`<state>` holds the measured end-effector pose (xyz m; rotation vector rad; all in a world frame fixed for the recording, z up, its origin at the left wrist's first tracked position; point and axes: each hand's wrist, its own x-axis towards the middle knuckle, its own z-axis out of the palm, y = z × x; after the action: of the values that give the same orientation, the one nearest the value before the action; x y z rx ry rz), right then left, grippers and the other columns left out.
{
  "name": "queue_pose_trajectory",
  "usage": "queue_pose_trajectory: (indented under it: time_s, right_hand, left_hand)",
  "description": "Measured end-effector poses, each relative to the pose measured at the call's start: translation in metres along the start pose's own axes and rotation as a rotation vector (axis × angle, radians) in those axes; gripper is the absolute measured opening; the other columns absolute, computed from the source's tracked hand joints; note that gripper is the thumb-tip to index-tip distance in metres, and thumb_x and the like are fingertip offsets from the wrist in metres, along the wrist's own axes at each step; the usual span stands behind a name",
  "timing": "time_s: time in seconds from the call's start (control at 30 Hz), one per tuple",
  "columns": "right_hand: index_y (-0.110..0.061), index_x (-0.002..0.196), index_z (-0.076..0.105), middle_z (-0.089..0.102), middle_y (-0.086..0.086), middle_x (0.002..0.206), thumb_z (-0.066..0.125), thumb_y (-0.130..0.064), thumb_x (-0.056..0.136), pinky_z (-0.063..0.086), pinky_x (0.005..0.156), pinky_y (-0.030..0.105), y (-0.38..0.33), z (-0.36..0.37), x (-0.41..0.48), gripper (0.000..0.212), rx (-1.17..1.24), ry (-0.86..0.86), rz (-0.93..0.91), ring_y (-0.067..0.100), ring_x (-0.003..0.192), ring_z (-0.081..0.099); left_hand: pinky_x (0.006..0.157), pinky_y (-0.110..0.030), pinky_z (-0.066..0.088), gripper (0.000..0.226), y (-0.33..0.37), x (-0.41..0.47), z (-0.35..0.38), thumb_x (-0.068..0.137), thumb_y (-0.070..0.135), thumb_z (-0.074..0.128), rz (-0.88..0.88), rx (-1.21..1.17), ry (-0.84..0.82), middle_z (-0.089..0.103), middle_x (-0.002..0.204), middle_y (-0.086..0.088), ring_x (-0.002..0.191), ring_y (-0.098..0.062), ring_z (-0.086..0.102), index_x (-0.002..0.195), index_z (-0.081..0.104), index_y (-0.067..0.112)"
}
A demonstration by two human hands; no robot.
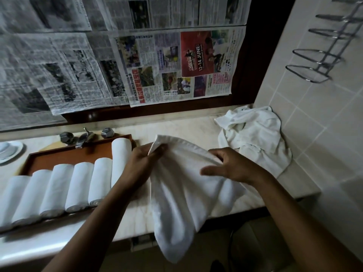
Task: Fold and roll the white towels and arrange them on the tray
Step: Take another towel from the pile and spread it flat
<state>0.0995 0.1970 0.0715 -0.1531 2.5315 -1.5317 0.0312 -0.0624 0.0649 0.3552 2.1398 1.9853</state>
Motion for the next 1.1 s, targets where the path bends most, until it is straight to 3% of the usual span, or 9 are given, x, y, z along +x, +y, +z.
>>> queue_pose_trajectory:
  time_s: [0.13, 0.23, 0.33, 0.47, 0.6, 0.73, 0.83, 1.0, 1.1]
  right_hand:
    - [-0.023, 0.065, 0.064, 0.059, -0.013, 0.059, 0.089, -0.049, 0.072, 0.039, 0.057, 0.022, 0.034, -0.003, 0.004, 0.036, -0.425, -0.128, 0.187, 0.003, 0.056, 0.058]
    - [-0.022, 0.058, 0.056, 0.051, -0.011, 0.055, 0.087, -0.049, 0.074, 0.037, 0.059, 0.029, 0.060, -0.014, -0.003, 0.044, -0.488, -0.180, 0.281, 0.009, 0.054, 0.056]
    - [-0.031, 0.054, 0.052, 0.048, -0.013, 0.055, 0.082, -0.040, 0.084, 0.037, 0.060, 0.028, 0.076, -0.028, -0.013, 0.043, -0.415, -0.225, 0.288, 0.002, 0.053, 0.050]
    - [-0.017, 0.073, 0.058, 0.056, -0.010, 0.067, 0.074, -0.025, 0.095, 0.048, 0.064, 0.026, 0.088, -0.037, -0.023, 0.028, -0.263, -0.188, 0.260, 0.005, 0.066, 0.059]
    - [-0.007, 0.092, 0.069, 0.066, -0.006, 0.074, 0.071, -0.015, 0.097, 0.056, 0.063, 0.025, 0.097, -0.028, -0.026, 0.009, 0.008, 0.045, 0.265, 0.007, 0.073, 0.067]
    - [-0.013, 0.090, 0.075, 0.071, 0.003, 0.078, 0.074, -0.013, 0.093, 0.053, 0.059, 0.022, 0.101, -0.020, -0.019, 0.003, 0.037, 0.218, 0.189, 0.008, 0.072, 0.065]
    - [-0.013, 0.088, 0.076, 0.072, -0.001, 0.076, 0.079, -0.012, 0.088, 0.047, 0.059, 0.018, 0.107, -0.020, -0.017, 0.004, 0.082, 0.330, 0.131, 0.003, 0.069, 0.062]
    - [-0.016, 0.095, 0.076, 0.068, -0.004, 0.076, 0.069, -0.013, 0.097, 0.051, 0.068, 0.028, 0.148, -0.004, -0.025, 0.008, 0.183, 0.339, 0.257, 0.007, 0.074, 0.062]
    - [-0.021, 0.092, 0.074, 0.071, -0.009, 0.076, 0.066, -0.019, 0.100, 0.049, 0.061, 0.020, 0.183, 0.019, -0.039, 0.011, 0.083, 0.310, 0.387, 0.010, 0.078, 0.065]
  left_hand:
    - [0.069, -0.030, 0.049, 0.028, -0.016, -0.003, -0.004, 0.104, 0.025, 0.059, 0.017, 0.052, 0.048, 0.072, 0.084, -0.015, 0.078, -0.016, 0.064, 0.091, 0.073, 0.004]
    - [0.063, -0.017, 0.050, 0.026, -0.026, -0.010, -0.009, 0.104, 0.026, 0.059, -0.019, 0.080, 0.128, 0.076, 0.082, -0.002, 0.074, -0.004, 0.067, 0.092, 0.076, 0.012]
    - [0.067, -0.016, 0.052, 0.024, -0.044, -0.016, -0.022, 0.102, 0.030, 0.062, -0.123, 0.078, 0.169, 0.078, 0.090, -0.004, 0.080, -0.006, 0.070, 0.098, 0.078, 0.013]
    - [0.086, -0.038, 0.058, 0.026, -0.068, -0.029, -0.037, 0.100, 0.034, 0.061, -0.274, 0.060, 0.088, 0.078, 0.099, -0.006, 0.096, -0.022, 0.073, 0.107, 0.077, 0.014]
    - [0.065, -0.028, 0.057, 0.025, -0.078, -0.031, -0.042, 0.100, 0.032, 0.060, -0.277, 0.021, 0.064, 0.077, 0.089, -0.004, 0.082, -0.018, 0.071, 0.101, 0.078, 0.015]
    - [0.072, -0.037, 0.059, 0.022, -0.083, -0.022, -0.045, 0.102, 0.031, 0.061, -0.251, -0.014, 0.122, 0.076, 0.098, -0.013, 0.091, -0.026, 0.073, 0.104, 0.077, 0.016]
    - [0.068, -0.033, 0.056, 0.019, -0.092, -0.020, -0.045, 0.104, 0.025, 0.058, -0.184, 0.016, 0.140, 0.074, 0.097, -0.009, 0.088, -0.020, 0.069, 0.110, 0.074, 0.017]
    - [0.066, -0.027, 0.054, 0.021, -0.120, -0.035, -0.033, 0.103, 0.029, 0.060, -0.199, 0.054, 0.129, 0.075, 0.093, -0.007, 0.082, -0.015, 0.069, 0.103, 0.074, 0.013]
    - [0.056, -0.027, 0.045, 0.033, -0.148, -0.051, -0.024, 0.102, 0.038, 0.060, -0.243, 0.148, 0.092, 0.067, 0.074, -0.001, 0.066, -0.012, 0.059, 0.091, 0.071, 0.009]
